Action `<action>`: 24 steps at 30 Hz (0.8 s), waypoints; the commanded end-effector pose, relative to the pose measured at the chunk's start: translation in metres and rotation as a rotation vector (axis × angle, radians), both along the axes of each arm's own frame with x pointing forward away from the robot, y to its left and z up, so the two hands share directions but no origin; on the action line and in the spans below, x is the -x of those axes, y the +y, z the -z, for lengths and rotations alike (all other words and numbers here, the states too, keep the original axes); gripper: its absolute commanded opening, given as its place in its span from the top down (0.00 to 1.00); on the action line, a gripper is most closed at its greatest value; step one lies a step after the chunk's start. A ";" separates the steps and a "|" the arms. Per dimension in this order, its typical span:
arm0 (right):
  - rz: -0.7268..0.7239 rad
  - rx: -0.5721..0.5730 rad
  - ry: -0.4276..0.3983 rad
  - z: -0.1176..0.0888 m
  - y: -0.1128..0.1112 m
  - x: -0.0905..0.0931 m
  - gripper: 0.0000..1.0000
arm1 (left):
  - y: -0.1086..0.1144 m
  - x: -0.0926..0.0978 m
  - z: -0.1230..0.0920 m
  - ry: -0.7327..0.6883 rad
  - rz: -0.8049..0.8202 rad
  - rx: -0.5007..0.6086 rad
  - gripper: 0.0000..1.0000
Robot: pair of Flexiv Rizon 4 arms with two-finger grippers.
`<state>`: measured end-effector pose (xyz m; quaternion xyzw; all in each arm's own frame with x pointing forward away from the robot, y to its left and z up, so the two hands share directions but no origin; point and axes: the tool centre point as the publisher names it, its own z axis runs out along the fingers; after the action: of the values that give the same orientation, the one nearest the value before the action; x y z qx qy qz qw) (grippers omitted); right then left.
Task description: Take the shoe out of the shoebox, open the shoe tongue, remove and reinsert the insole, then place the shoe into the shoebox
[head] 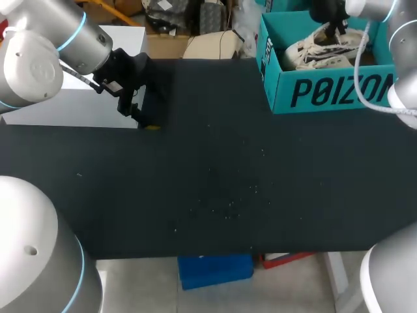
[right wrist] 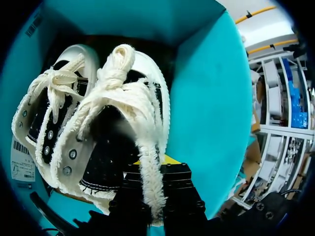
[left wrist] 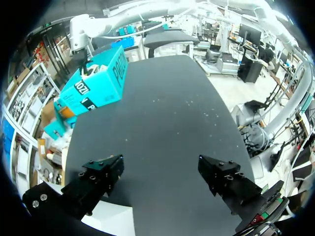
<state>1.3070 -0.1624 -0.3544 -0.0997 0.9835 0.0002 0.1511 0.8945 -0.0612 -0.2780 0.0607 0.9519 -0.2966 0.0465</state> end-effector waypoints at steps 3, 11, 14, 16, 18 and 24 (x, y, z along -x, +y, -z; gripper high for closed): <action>0.022 0.126 0.644 -0.012 0.011 -0.040 1.00 | 0.000 0.001 0.001 -0.005 -0.003 -0.001 0.00; 0.041 0.146 0.665 -0.021 0.011 -0.023 1.00 | 0.000 0.001 0.001 -0.005 -0.003 -0.001 0.00; 0.048 0.156 0.676 -0.021 0.010 -0.018 1.00 | 0.000 0.001 0.001 -0.005 -0.003 -0.001 0.00; 0.053 0.162 0.687 -0.021 0.010 -0.014 1.00 | 0.000 0.001 0.001 -0.005 -0.003 -0.001 0.00; 0.058 0.165 0.696 -0.021 0.011 -0.010 1.00 | 0.000 0.001 0.001 -0.005 -0.003 -0.001 0.00; 0.079 0.163 0.718 -0.015 0.012 0.003 1.00 | 0.000 0.001 0.001 -0.005 -0.003 -0.001 0.00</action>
<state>1.2996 -0.1517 -0.3427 -0.0800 0.9889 -0.0205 0.1233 0.8945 -0.0612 -0.2780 0.0607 0.9519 -0.2966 0.0465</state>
